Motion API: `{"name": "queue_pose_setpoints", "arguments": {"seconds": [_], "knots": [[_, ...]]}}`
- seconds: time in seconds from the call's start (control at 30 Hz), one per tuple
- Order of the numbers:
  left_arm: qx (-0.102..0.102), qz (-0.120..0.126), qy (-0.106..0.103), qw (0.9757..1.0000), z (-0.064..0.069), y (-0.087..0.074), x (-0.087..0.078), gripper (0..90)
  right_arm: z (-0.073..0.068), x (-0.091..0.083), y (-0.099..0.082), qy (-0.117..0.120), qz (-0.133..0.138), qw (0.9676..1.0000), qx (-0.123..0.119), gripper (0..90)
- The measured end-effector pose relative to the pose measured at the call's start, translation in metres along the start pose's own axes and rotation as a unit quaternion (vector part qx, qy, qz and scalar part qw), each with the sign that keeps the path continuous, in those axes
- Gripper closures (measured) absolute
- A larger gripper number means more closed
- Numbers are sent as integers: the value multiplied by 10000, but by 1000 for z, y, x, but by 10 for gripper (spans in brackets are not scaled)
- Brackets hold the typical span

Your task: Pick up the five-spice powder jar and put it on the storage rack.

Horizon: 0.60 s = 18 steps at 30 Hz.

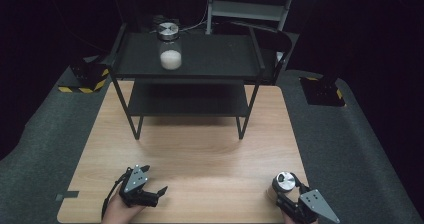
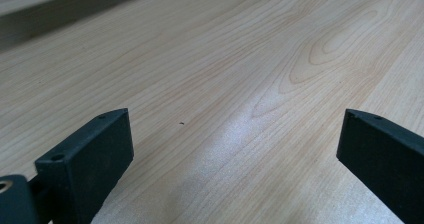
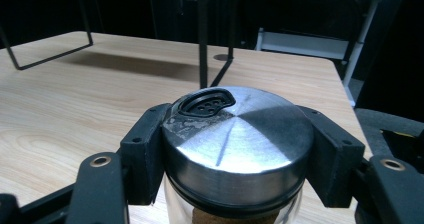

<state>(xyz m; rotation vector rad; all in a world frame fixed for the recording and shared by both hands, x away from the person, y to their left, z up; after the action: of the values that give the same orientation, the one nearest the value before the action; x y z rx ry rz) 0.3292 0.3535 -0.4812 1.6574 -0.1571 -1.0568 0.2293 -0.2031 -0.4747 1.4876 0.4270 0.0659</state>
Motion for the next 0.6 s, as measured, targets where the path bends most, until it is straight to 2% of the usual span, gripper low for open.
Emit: {"name": "queue_pose_setpoints", "arguments": {"seconds": [0.3,0.47,0.6], "knots": [[-17,1,-23,10000,-1,0,0,10,-13,8,18,250,19,9995,-202,353],[-26,37,-7,10000,0,-1,0,10,-12,15,27,401,97,9991,-91,353],[-21,41,0,10000,0,-1,0,10,-14,18,37,461,142,9988,-120,353]]}}
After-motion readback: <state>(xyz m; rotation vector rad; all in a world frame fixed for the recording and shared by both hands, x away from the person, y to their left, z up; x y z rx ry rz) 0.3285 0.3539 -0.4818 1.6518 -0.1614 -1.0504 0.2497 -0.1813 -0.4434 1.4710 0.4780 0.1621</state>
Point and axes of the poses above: each handheld gripper's, and its own axes: x roughly forward along the jaws, y roughly out of its top, z roughly to its right, the point moved 7 cm from there along x, roughly forward along the jaws, and after that the axes turned 3 degrees about -x, right-handed, at the moved point
